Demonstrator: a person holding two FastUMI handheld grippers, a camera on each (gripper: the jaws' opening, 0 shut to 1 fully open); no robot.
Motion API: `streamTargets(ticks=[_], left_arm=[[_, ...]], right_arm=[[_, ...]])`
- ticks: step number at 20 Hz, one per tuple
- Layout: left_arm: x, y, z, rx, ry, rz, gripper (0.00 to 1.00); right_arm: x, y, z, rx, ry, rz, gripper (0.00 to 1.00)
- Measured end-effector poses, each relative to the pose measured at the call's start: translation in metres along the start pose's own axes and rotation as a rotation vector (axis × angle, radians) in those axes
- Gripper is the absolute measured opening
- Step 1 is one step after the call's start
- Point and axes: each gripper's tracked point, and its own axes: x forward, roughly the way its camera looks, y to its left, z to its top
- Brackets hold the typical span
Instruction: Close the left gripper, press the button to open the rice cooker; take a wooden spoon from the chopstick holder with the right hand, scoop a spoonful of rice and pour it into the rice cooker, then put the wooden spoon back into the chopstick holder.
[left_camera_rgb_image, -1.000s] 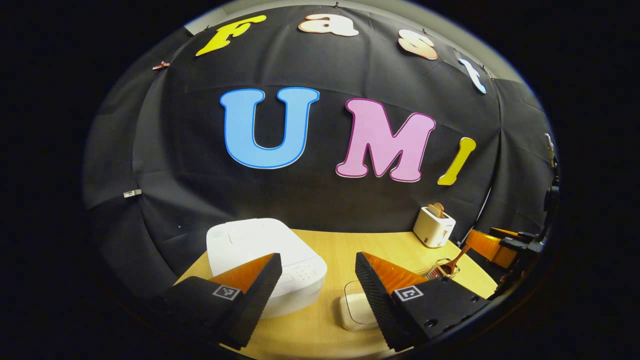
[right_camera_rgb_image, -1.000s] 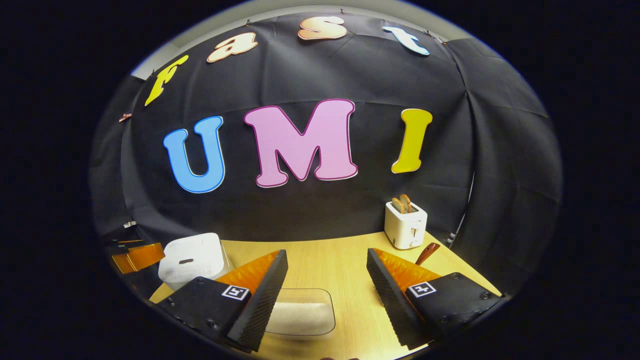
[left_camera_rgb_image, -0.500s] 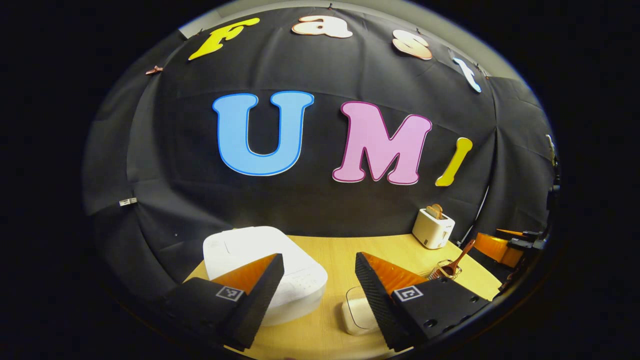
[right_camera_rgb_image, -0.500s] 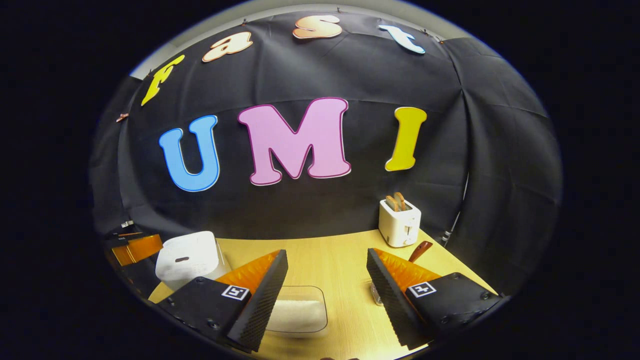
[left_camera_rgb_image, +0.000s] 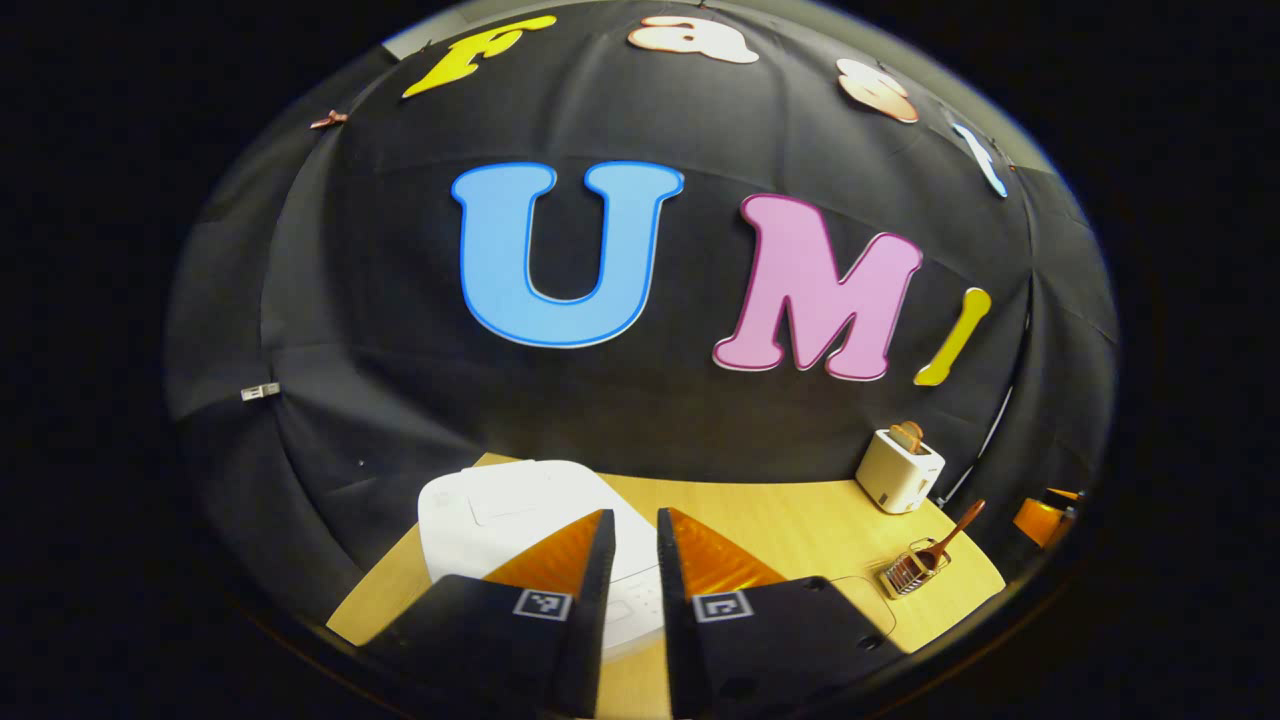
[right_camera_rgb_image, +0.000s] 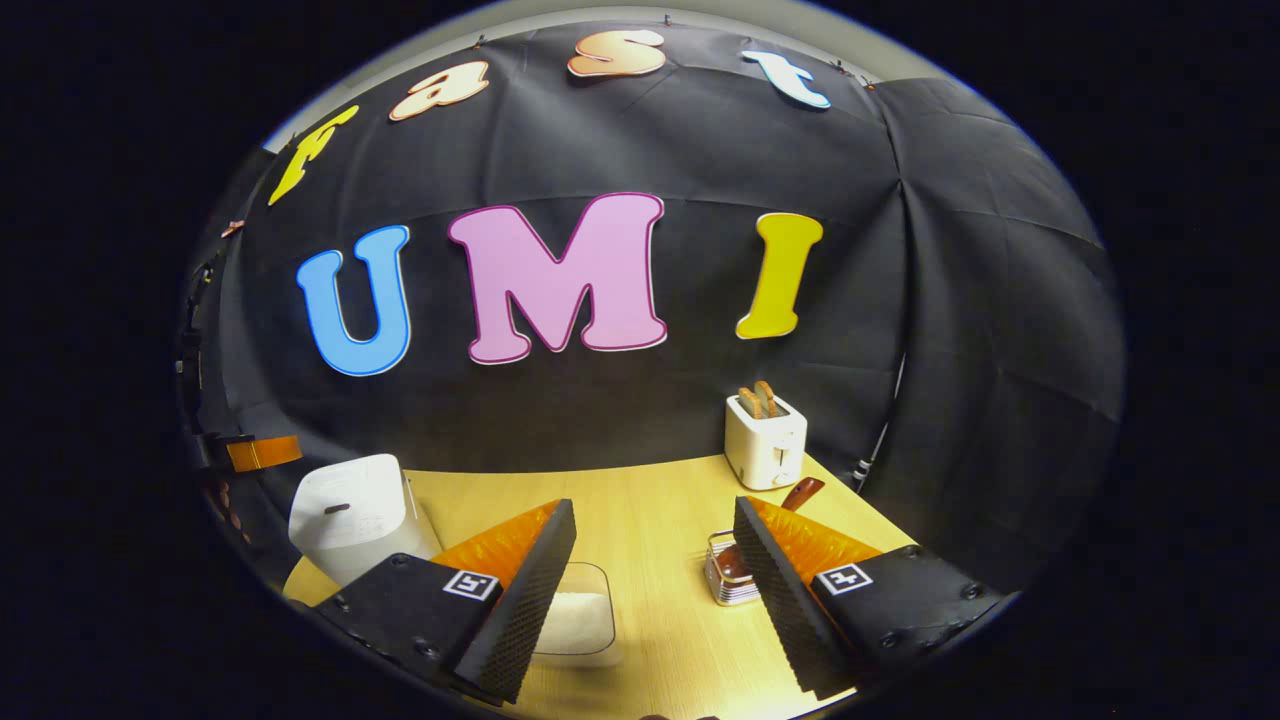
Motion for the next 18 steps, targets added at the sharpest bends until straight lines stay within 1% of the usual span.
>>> streamTargets(ticks=[1,2,3,4,5,8,9,10,12,14,18], left_arm=[[0.007,0.012,-0.003,-0.005,0.014,0.037,0.24],[0.013,0.022,-0.009,-0.015,0.031,0.067,0.12],[0.021,0.023,-0.014,-0.037,0.057,0.051,0.06],[0.025,0.021,-0.023,-0.068,0.087,0.02,0.05],[0.031,0.021,-0.032,-0.09,0.126,0.009,0.05],[0.055,0.033,-0.065,-0.124,0.253,0.037,0.05],[0.06,0.034,-0.073,-0.143,0.287,0.043,0.08],[0.062,0.034,-0.08,-0.163,0.312,0.045,0.05],[0.063,0.036,-0.09,-0.181,0.343,0.054,0.05],[0.065,0.035,-0.09,-0.183,0.337,0.054,0.05],[0.066,0.031,-0.096,-0.182,0.36,0.054,0.05]], right_arm=[[0.0,-0.005,-0.001,0.002,0.002,-0.014,0.99],[-0.001,-0.01,-0.002,0.004,0.007,-0.027,0.99],[-0.003,-0.014,-0.005,0.006,0.014,-0.037,0.99],[-0.004,-0.018,-0.008,0.007,0.02,-0.047,0.99],[-0.006,-0.023,-0.01,0.008,0.025,-0.057,0.99],[-0.009,-0.034,-0.014,0.017,0.04,-0.086,0.99],[-0.01,-0.038,-0.015,0.021,0.042,-0.094,0.99],[-0.01,-0.041,-0.016,0.023,0.045,-0.101,0.99],[-0.011,-0.045,-0.019,0.028,0.052,-0.11,0.99],[-0.011,-0.047,-0.02,0.034,0.057,-0.111,0.99],[-0.009,-0.043,-0.022,0.034,0.066,-0.091,0.99]])
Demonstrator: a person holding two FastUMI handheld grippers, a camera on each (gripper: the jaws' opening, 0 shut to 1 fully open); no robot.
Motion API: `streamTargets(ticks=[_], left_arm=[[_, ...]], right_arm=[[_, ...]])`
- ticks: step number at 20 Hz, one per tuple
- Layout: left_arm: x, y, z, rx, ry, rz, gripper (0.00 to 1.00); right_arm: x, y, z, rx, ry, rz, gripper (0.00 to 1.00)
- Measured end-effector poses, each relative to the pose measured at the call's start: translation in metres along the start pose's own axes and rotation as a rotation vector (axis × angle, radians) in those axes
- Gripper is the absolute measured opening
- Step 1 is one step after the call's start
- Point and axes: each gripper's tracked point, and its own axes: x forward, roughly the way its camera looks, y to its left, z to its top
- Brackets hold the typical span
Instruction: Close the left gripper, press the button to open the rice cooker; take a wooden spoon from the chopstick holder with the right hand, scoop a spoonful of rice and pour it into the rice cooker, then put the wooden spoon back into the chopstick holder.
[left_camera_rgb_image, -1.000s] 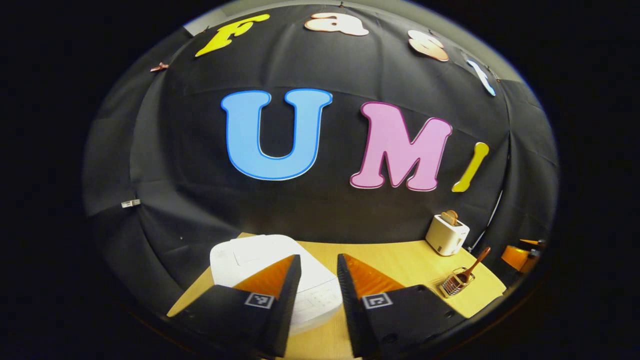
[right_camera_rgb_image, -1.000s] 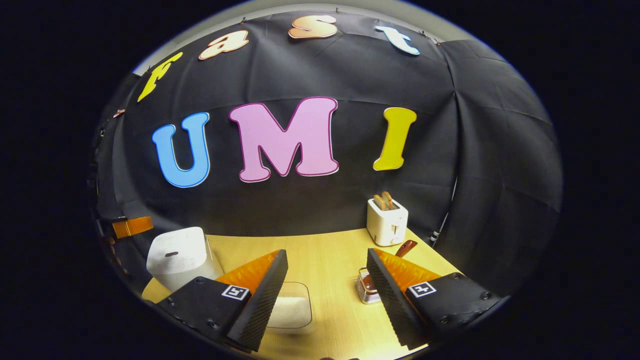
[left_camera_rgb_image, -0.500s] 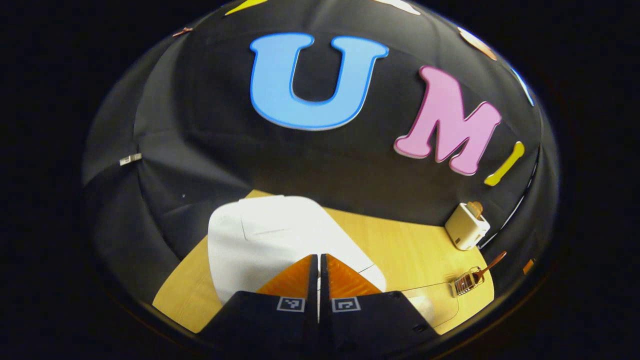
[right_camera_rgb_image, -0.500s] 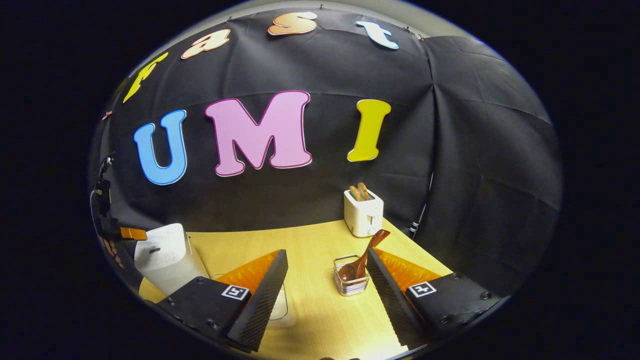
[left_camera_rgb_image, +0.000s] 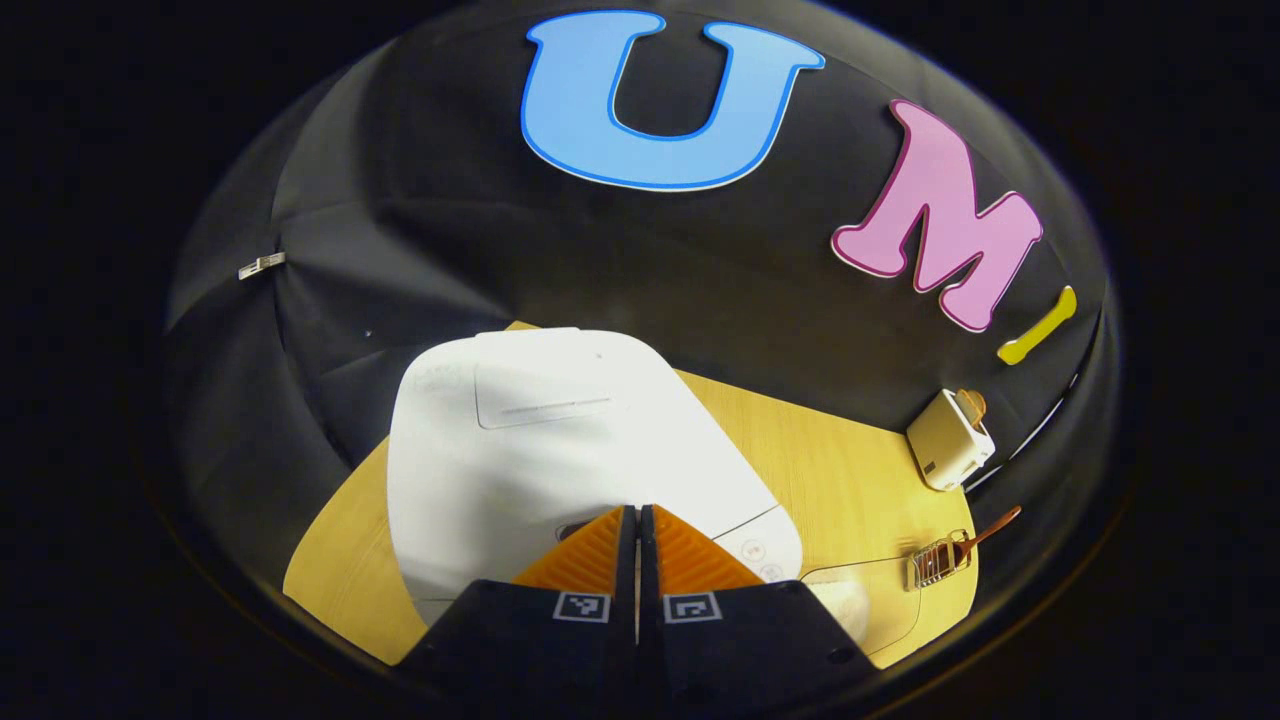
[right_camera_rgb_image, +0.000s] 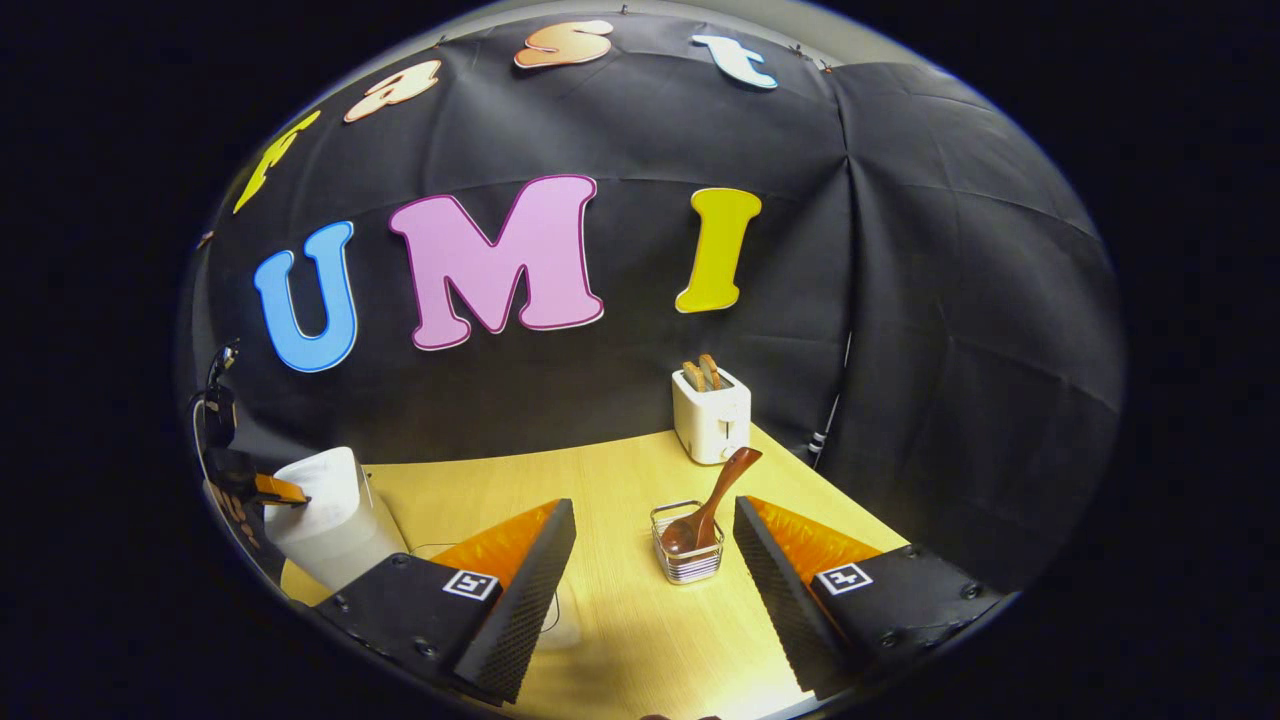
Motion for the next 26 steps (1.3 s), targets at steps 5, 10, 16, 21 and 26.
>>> streamTargets(ticks=[5,10,16,21,26], left_arm=[[0.006,-0.001,-0.001,-0.113,0.019,-0.017,0.06],[0.006,0.001,-0.002,-0.215,0.076,-0.059,0.05],[-0.009,0.0,0.021,-0.242,-0.011,-0.058,0.06],[-0.052,-0.01,0.089,-0.029,-0.23,0.019,0.06],[-0.088,-0.034,0.105,0.007,-0.306,0.007,0.05]], right_arm=[[0.002,0.007,-0.002,-0.013,0.004,0.037,0.99],[0.008,-0.001,-0.007,0.019,0.017,0.036,0.99],[0.015,-0.001,-0.015,0.055,0.042,0.064,0.99],[0.024,-0.01,-0.015,0.056,0.04,0.074,0.99],[0.045,-0.016,-0.011,0.058,0.042,0.082,0.99]])
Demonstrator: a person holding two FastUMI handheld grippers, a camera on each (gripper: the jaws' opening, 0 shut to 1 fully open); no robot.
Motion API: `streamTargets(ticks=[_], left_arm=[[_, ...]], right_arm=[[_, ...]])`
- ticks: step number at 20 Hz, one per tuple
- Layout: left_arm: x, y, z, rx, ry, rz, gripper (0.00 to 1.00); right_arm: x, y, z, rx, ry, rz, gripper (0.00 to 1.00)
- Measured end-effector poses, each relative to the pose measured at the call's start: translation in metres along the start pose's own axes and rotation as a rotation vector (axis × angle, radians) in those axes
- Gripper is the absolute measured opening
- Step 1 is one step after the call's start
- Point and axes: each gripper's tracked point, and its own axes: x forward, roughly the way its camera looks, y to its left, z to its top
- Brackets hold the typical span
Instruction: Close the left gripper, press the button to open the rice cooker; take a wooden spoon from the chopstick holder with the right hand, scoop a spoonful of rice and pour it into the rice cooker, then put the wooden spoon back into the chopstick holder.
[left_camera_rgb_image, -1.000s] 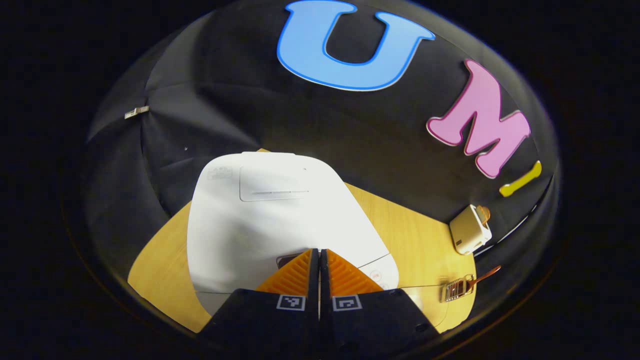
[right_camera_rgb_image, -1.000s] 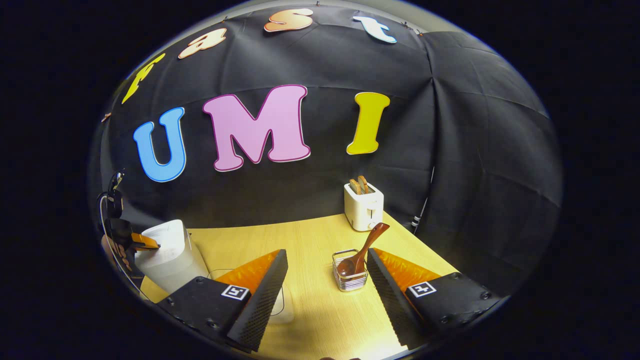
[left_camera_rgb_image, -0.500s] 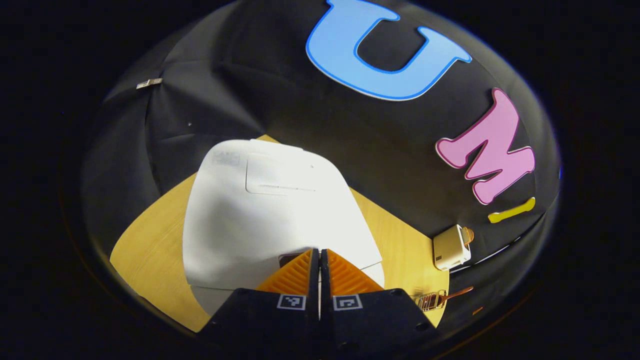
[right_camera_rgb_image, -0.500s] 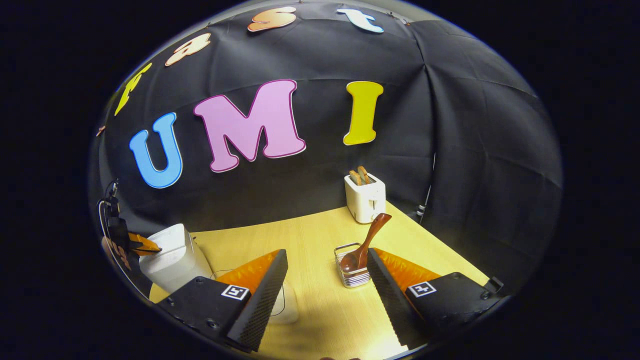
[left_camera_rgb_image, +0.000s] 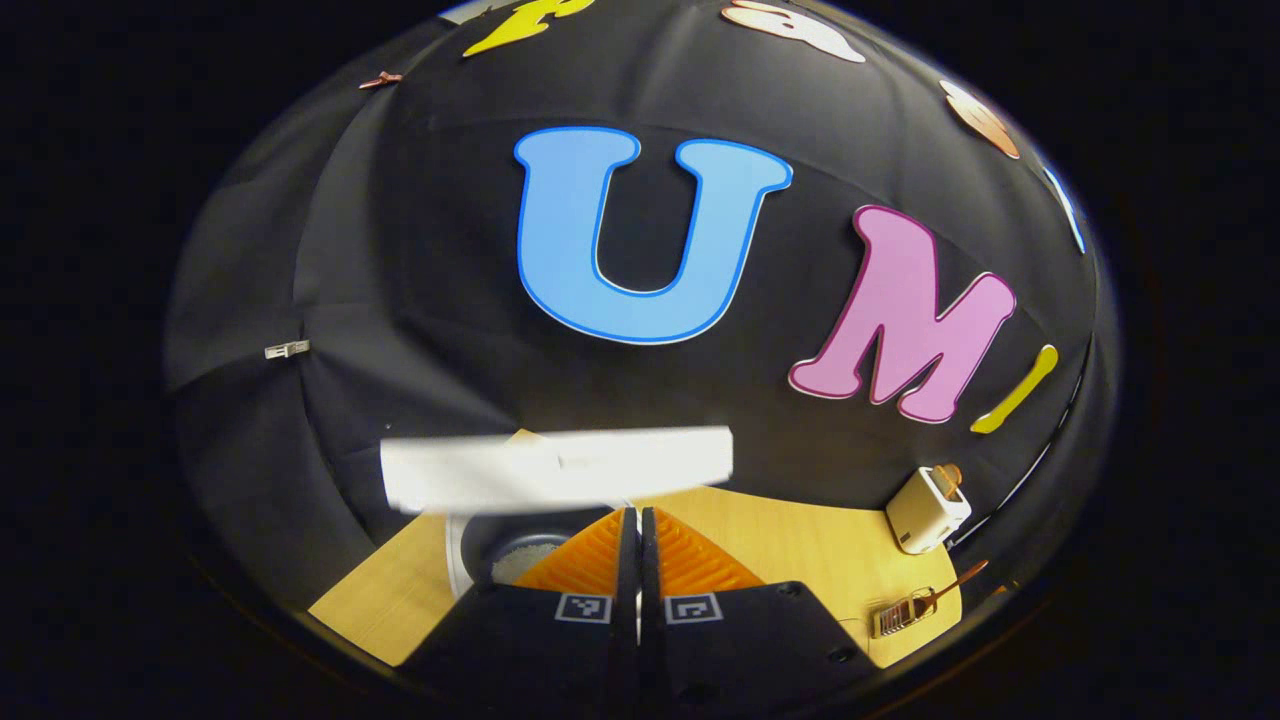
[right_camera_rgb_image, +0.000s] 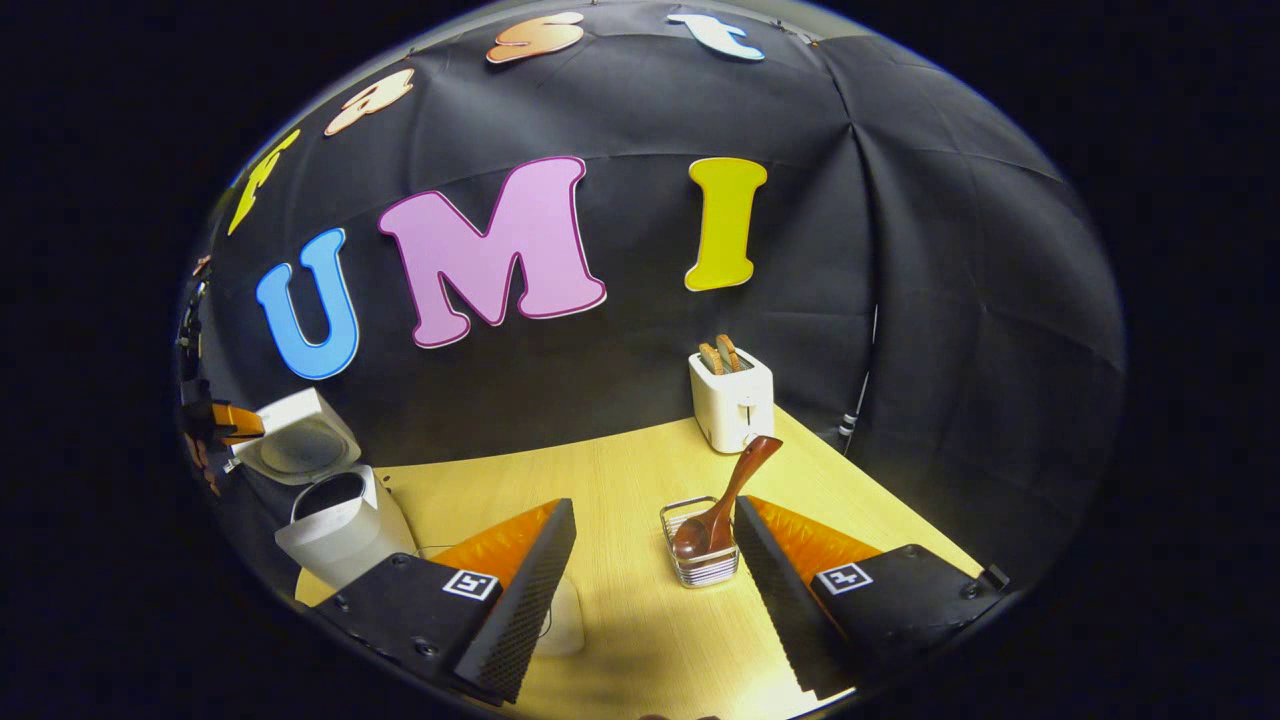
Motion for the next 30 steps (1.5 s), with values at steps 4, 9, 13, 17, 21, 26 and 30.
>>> streamTargets(ticks=[4,9,13,17,21,26,30], left_arm=[[-0.023,-0.023,-0.016,-0.027,-0.009,-0.037,0.05],[-0.043,-0.05,-0.043,-0.01,0.009,-0.053,0.05],[-0.055,-0.057,-0.064,0.019,0.044,-0.042,0.05],[-0.063,-0.063,-0.067,0.047,0.018,-0.043,0.06],[-0.071,-0.063,-0.063,0.08,-0.007,-0.025,0.45],[-0.073,-0.066,-0.06,0.088,-0.013,-0.021,0.96],[-0.077,-0.064,-0.071,0.116,0.011,-0.008,0.95]], right_arm=[[0.026,-0.011,0.005,-0.039,0.006,0.022,0.99],[0.073,-0.037,-0.006,-0.031,0.084,0.041,0.99],[0.107,-0.065,-0.03,0.009,0.172,0.012,0.99],[0.136,-0.078,-0.052,0.038,0.235,0.001,0.99],[0.16,-0.083,-0.061,0.053,0.251,-0.007,0.99],[0.182,-0.087,-0.074,0.062,0.267,-0.028,0.99],[0.197,-0.083,-0.086,0.088,0.295,-0.016,0.99]])
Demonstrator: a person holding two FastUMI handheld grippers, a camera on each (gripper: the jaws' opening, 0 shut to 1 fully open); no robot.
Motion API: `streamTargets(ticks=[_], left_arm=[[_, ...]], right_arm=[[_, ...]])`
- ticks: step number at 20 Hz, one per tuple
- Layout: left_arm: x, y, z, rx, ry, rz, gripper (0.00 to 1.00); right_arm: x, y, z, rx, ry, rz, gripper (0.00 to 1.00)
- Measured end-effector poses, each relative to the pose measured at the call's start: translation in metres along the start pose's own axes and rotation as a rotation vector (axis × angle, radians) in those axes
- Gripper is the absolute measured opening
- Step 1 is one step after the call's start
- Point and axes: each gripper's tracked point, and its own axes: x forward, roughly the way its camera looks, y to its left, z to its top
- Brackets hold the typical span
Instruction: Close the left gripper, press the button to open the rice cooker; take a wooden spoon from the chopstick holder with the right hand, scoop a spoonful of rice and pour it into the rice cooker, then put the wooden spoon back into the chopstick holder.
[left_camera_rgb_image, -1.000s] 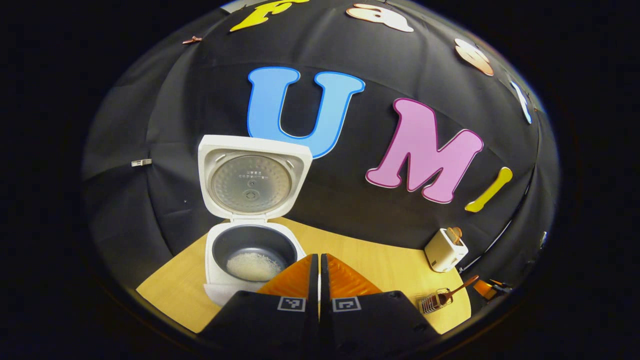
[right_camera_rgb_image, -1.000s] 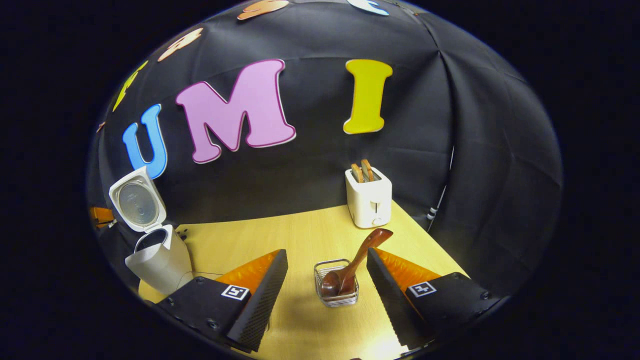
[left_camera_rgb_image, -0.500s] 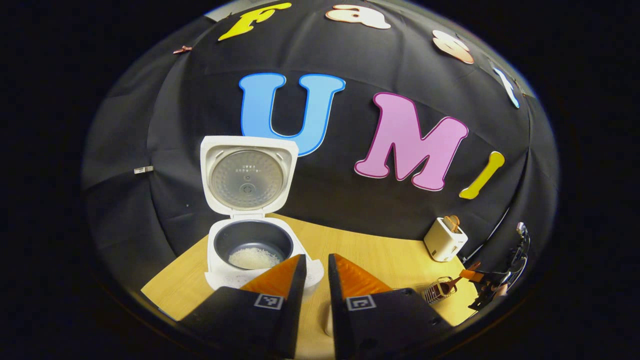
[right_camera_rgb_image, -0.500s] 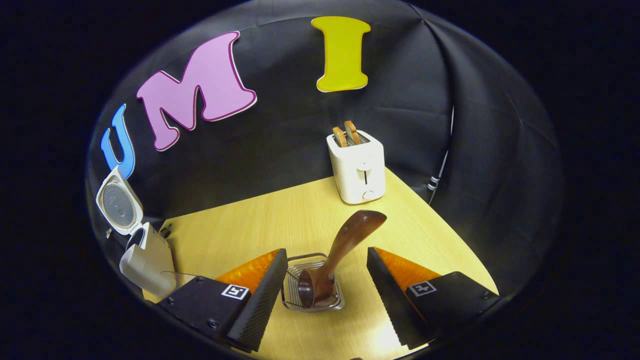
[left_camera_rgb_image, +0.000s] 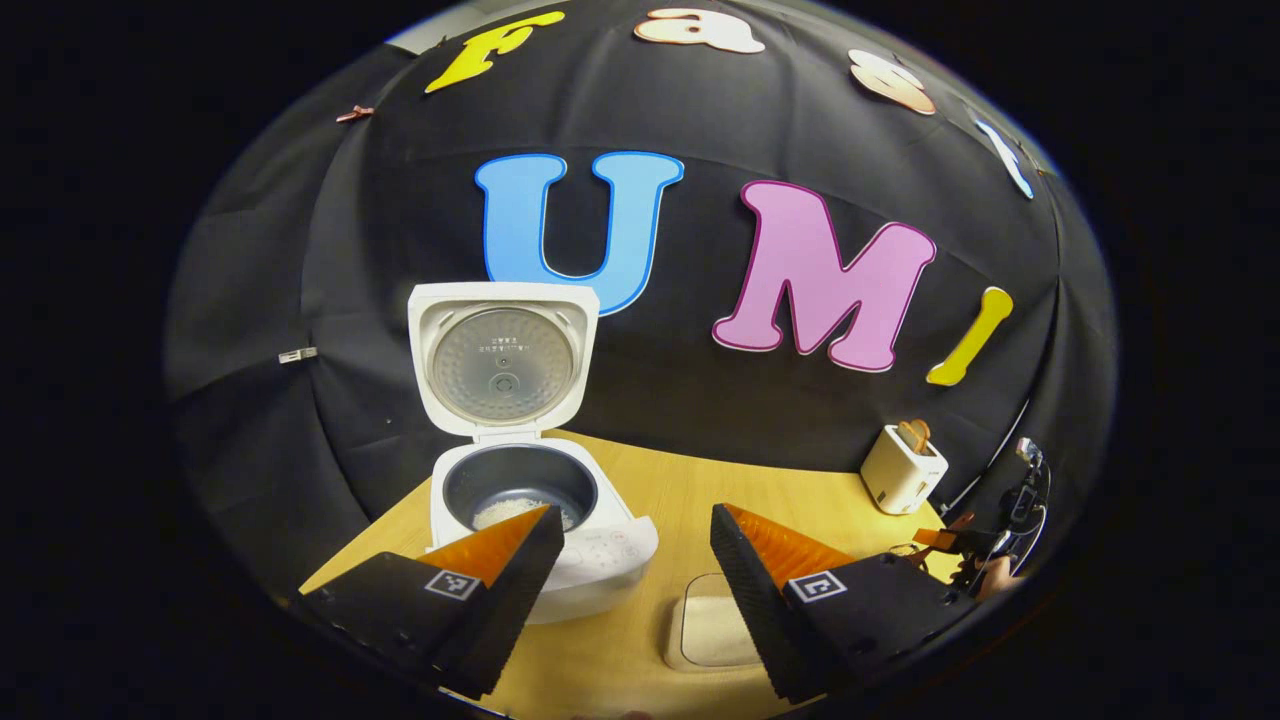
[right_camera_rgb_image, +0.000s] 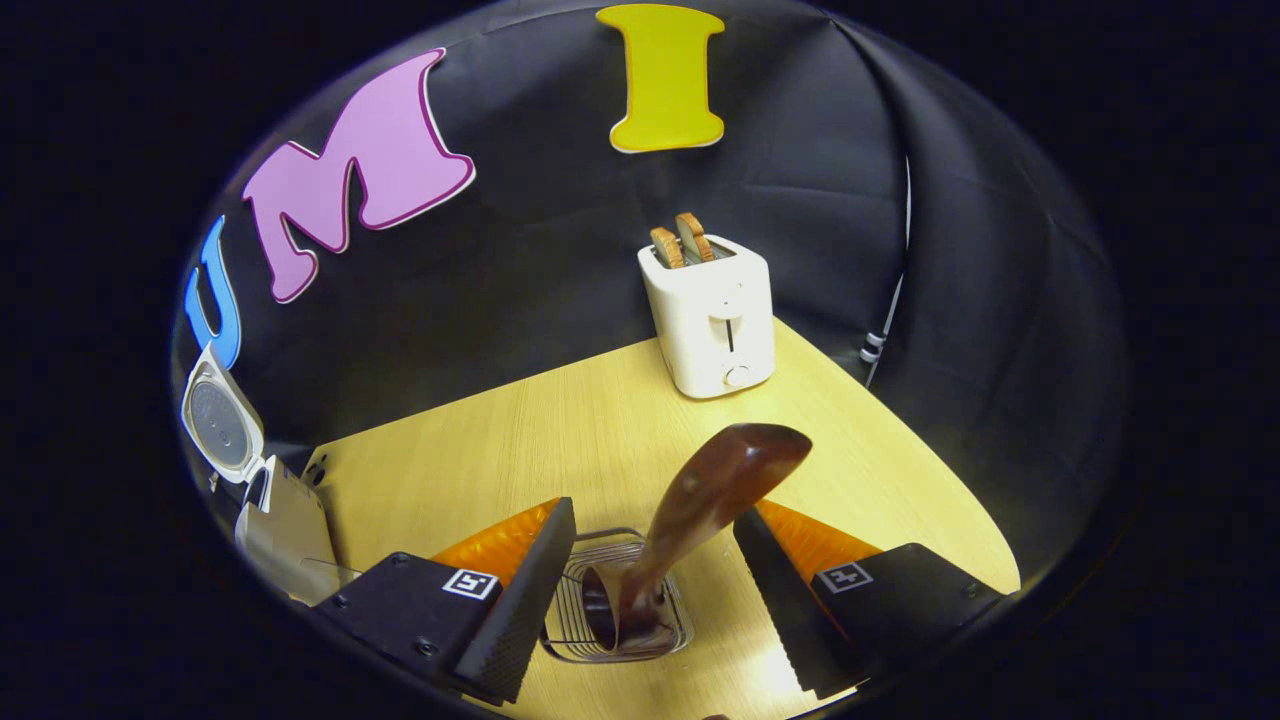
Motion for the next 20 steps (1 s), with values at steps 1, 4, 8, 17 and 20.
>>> streamTargets(ticks=[1,4,8,17,20], left_arm=[[-0.001,0.0,-0.004,0.003,0.009,0.001,0.96],[-0.002,0.004,-0.026,-0.024,0.053,0.01,0.96],[-0.009,0.013,-0.052,-0.069,0.109,0.023,0.96],[-0.012,0.014,-0.065,-0.128,0.138,0.026,0.96],[-0.016,0.015,-0.066,-0.119,0.137,0.0,0.96]], right_arm=[[0.004,0.0,-0.001,0.012,0.005,0.0,0.97],[0.015,0.005,-0.001,0.028,0.006,0.017,0.64],[0.02,0.01,-0.009,0.048,0.044,0.052,0.36],[0.012,0.012,0.006,0.072,0.024,0.028,0.17],[-0.007,0.019,0.032,0.047,-0.039,0.02,0.17]])
